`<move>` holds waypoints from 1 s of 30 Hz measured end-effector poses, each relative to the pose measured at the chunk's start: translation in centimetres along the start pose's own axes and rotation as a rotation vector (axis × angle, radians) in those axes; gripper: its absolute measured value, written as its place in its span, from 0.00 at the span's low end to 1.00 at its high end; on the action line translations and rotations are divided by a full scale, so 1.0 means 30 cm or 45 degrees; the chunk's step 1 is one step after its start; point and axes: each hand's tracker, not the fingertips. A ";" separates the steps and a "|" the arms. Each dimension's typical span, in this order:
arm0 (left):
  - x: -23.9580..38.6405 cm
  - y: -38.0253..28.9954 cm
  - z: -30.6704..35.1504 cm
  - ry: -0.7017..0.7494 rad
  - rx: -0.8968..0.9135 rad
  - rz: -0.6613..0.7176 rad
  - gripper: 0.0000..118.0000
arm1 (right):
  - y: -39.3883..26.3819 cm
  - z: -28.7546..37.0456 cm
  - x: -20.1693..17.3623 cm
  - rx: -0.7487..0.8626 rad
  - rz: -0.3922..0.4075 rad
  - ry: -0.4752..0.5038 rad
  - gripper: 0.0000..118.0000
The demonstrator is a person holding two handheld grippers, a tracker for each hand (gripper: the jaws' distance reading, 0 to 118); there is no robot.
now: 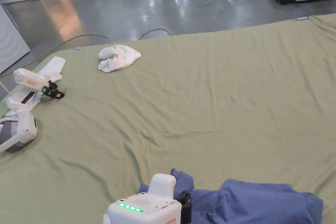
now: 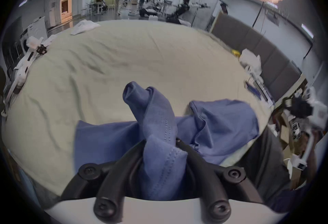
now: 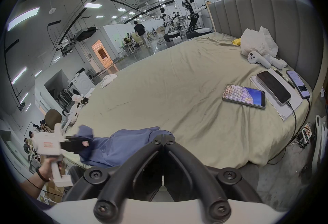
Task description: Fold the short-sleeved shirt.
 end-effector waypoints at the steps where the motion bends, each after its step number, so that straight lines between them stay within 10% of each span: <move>1: 0.012 -0.003 -0.038 0.004 0.006 0.004 0.16 | -0.005 0.010 0.004 0.003 -0.003 -0.004 0.00; 4: -0.002 0.011 -0.043 -0.288 0.089 0.098 0.67 | -0.009 0.044 0.001 -0.001 -0.015 -0.030 0.00; 7: -0.064 0.027 0.059 -0.412 0.240 0.268 0.67 | -0.016 0.066 0.017 0.006 -0.031 -0.028 0.00; 9: -0.117 0.018 0.086 -0.402 0.263 0.372 0.55 | -0.025 0.071 0.022 0.017 -0.043 -0.003 0.00; 11: -0.133 0.022 0.067 -0.415 0.254 0.461 0.05 | -0.022 0.072 0.013 0.012 -0.045 -0.001 0.00; 21: -0.027 -0.042 -0.192 -0.398 -0.103 0.543 0.00 | -0.021 0.061 -0.066 -0.045 0.044 -0.008 0.00; 25: -0.103 -0.016 -0.039 -0.384 0.073 0.476 0.19 | -0.024 0.020 -0.089 -0.084 0.058 0.023 0.00; 27: -0.182 -0.005 0.055 -0.419 0.116 0.566 0.73 | -0.022 0.004 -0.100 -0.095 0.079 0.035 0.00; 30: -0.357 -0.041 0.157 -0.365 0.193 0.700 0.82 | -0.018 -0.009 -0.124 -0.102 0.108 0.057 0.00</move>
